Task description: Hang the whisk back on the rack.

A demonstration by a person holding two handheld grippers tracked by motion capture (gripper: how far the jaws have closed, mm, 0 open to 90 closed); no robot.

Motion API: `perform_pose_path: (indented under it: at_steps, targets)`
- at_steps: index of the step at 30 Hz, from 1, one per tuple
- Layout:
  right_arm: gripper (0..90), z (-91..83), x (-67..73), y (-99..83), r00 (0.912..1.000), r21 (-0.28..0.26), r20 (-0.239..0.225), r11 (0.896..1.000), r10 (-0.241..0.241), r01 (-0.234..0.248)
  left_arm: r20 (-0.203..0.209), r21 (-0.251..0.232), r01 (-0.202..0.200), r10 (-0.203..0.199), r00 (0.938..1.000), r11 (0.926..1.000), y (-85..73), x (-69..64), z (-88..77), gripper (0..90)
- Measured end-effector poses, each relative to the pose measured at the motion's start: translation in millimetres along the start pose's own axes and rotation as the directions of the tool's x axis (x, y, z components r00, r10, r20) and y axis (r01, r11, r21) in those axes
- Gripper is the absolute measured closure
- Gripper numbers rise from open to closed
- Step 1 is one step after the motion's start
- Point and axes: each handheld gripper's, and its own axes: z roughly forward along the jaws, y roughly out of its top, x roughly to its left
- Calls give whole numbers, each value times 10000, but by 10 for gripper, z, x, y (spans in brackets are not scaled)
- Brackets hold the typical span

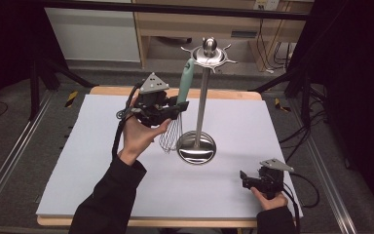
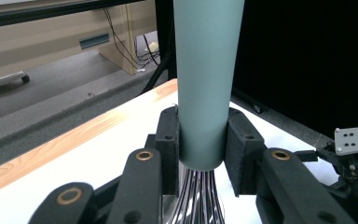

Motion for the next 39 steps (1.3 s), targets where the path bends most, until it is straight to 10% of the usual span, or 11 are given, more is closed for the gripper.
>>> perform_pose_path:
  at_steps: [39]
  targets:
    - [81,5,1,-1,10000,45,-33,10000,21,-21,-374,-889,-249,216,9991,9957,-70,11,283,684]
